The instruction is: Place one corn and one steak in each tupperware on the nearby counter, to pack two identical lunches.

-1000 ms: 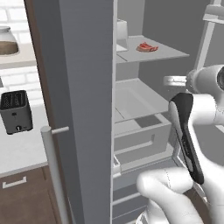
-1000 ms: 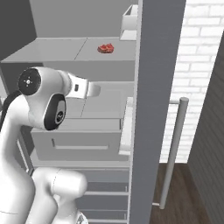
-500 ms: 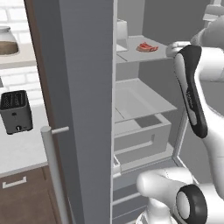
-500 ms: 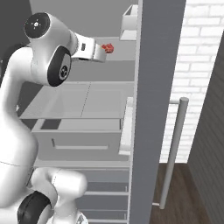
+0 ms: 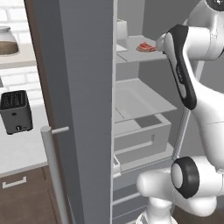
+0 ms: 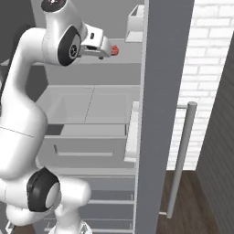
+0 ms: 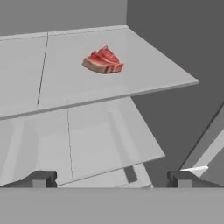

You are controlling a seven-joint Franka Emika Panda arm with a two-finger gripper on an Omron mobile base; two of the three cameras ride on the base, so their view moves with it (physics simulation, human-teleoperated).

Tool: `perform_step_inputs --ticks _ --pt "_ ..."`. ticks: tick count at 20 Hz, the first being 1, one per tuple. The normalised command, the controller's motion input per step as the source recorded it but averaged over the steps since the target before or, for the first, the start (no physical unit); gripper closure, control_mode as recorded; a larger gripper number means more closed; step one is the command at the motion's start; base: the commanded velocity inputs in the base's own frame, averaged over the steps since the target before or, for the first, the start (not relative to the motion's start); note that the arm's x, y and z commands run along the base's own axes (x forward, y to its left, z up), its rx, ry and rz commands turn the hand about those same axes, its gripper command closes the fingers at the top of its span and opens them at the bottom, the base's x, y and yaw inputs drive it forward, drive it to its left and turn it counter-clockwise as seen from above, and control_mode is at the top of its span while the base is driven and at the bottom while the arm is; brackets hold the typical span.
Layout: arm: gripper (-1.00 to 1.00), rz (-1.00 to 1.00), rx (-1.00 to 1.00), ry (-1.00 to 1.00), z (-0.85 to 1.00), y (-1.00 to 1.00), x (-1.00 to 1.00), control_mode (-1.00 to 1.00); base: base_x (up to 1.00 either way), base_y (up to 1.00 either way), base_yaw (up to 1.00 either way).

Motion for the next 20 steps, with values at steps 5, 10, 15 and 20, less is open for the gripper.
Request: perform_step_inputs --ticks 5,10,15,20 --pt "-1.00 0.00 0.00 0.00 -0.11 0.28 0.98 -1.00 0.00 0.00 0.00" --pt "-1.00 0.00 0.00 0.03 0.00 0.05 0.82 -1.00 0.00 0.00 0.00" --pt "-1.00 0.00 0.00 0.03 0.00 0.00 0.49 -1.00 0.00 0.00 0.00" --pt "-1.00 0.00 0.00 0.02 -0.06 0.00 0.48 -1.00 0.00 0.00 0.00"
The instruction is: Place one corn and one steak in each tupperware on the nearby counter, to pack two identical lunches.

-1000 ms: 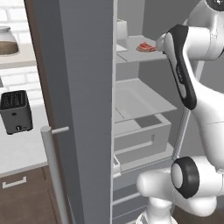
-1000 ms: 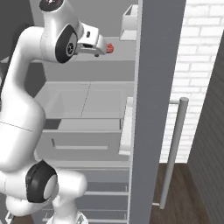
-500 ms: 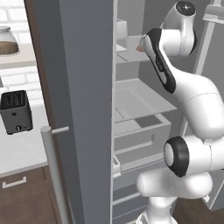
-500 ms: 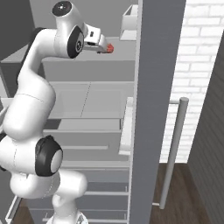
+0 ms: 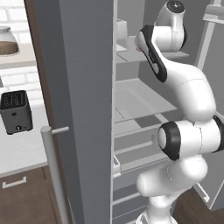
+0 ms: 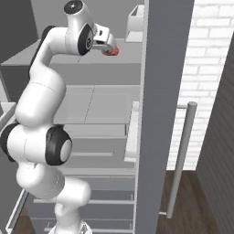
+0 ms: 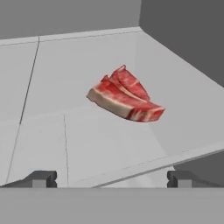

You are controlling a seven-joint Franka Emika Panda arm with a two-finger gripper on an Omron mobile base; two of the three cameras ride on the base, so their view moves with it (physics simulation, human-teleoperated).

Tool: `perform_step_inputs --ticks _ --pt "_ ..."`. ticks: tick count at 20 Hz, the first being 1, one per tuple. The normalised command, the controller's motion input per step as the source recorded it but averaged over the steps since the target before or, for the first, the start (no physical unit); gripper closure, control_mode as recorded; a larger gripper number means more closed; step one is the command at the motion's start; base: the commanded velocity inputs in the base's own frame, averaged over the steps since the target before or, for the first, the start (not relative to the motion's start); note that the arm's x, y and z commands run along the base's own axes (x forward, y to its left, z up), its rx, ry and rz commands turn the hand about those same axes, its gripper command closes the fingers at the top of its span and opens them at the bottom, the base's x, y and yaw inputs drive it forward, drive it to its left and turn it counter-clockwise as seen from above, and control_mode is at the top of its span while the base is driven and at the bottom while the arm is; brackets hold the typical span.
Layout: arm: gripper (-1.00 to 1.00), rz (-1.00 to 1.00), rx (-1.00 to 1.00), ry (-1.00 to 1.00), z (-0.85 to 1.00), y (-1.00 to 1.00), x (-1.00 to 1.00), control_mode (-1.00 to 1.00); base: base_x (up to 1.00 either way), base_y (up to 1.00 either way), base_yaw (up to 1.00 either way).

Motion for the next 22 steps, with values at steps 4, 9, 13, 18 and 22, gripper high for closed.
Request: perform_step_inputs --ticks 4,9,13,18,22 --pt "-1.00 0.00 0.00 0.02 -0.18 0.00 0.31 -1.00 0.00 0.00 0.00" --pt "-1.00 0.00 0.00 0.01 -0.17 0.00 0.34 -1.00 0.00 0.00 0.00" --pt "-1.00 0.00 0.00 0.00 -0.13 0.00 0.35 -1.00 0.00 0.00 0.00" --pt "-1.00 0.00 0.00 0.00 -0.09 0.00 0.30 -1.00 0.00 0.00 0.00" --pt "-1.00 0.00 0.00 0.00 -0.07 0.00 0.38 -1.00 0.00 0.00 0.00"
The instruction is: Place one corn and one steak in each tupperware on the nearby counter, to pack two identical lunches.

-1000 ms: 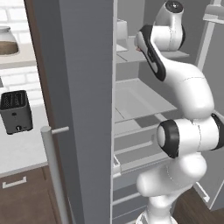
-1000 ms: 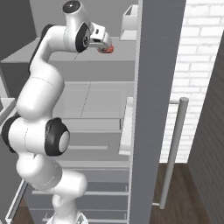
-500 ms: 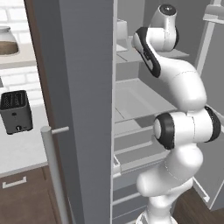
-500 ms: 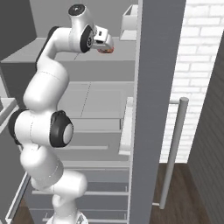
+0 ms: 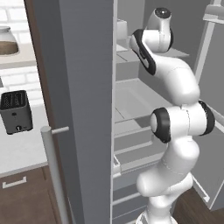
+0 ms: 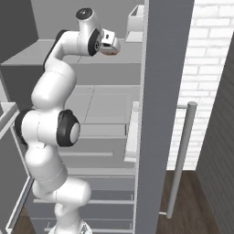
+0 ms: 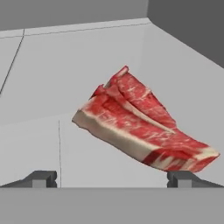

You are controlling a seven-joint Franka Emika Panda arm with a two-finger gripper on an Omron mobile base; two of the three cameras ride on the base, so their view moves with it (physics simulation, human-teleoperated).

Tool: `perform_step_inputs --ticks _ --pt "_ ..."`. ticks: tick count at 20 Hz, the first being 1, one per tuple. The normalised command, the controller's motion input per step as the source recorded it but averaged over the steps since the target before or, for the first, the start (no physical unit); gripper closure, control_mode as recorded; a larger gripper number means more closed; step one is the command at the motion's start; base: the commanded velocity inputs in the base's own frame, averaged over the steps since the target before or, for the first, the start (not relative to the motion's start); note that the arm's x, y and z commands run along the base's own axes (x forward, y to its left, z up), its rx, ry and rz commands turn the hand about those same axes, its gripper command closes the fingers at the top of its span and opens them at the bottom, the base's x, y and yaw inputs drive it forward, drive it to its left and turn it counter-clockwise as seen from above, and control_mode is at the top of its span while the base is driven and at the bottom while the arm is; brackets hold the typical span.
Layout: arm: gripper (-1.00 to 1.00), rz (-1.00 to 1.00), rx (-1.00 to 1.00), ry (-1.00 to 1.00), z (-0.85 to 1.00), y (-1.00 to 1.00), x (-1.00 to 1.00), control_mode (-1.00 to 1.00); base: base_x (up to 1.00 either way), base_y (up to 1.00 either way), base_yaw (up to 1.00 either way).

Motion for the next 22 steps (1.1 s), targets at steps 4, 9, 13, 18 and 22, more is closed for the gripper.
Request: perform_step_inputs --ticks 4,9,13,18,22 --pt "-1.00 0.00 0.01 0.00 -0.03 0.00 0.36 -1.00 0.00 0.00 0.00" --pt "-1.00 0.00 0.02 0.01 -0.02 0.00 0.18 -1.00 0.00 0.00 0.00" --pt "-1.00 0.00 0.00 -0.02 0.05 0.03 -0.19 -1.00 0.00 0.00 0.00" --pt "-1.00 -0.05 0.02 0.01 0.02 0.13 0.05 -1.00 0.00 0.00 0.00" --pt "-1.00 -0.17 0.10 0.01 0.00 0.05 0.22 -1.00 0.00 0.00 0.00"
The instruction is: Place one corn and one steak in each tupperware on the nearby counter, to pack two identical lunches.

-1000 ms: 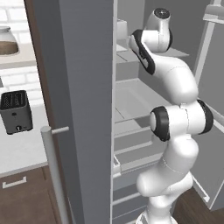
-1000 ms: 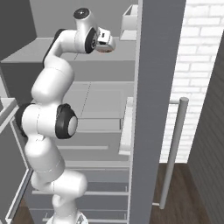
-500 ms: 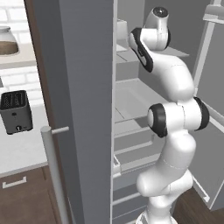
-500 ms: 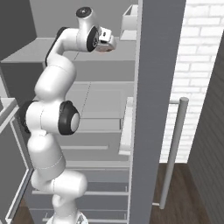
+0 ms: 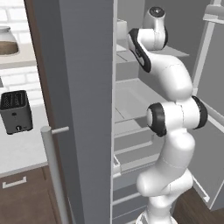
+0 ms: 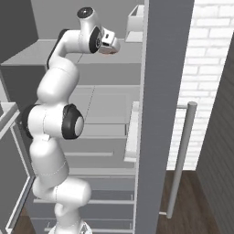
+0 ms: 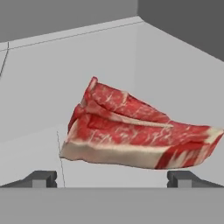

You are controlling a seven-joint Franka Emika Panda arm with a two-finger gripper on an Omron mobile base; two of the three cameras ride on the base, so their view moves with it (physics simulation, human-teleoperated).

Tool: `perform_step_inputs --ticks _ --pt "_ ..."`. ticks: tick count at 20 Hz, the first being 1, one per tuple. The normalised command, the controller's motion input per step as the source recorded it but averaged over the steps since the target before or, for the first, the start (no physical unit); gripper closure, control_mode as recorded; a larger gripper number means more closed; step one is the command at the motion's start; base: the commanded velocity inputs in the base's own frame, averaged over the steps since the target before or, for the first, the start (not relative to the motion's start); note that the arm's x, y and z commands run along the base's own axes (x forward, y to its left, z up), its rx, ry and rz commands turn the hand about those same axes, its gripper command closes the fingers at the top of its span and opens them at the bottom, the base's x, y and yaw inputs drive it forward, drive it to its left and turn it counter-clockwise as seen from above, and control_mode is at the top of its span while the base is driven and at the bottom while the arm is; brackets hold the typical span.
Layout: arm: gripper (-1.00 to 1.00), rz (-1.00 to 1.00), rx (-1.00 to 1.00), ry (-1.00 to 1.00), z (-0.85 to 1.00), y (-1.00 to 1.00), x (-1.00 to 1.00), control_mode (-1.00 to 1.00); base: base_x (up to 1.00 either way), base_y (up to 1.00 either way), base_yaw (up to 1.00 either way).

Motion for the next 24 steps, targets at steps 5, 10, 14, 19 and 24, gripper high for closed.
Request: perform_step_inputs --ticks 5,10,14,19,24 --pt "-1.00 -0.10 0.03 0.00 0.03 0.19 0.08 -1.00 0.00 0.00 0.00" --pt "-1.00 -0.01 0.00 0.00 0.00 0.22 0.18 -1.00 0.00 0.00 0.00" --pt "-1.00 0.00 0.00 0.00 0.00 -0.09 0.32 -1.00 0.00 0.00 0.00" --pt "-1.00 0.00 0.00 0.00 0.00 -0.03 0.24 -1.00 0.00 0.00 0.00" --pt "-1.00 -0.01 0.00 0.01 -0.02 -0.20 0.00 -1.00 0.00 0.00 0.00"
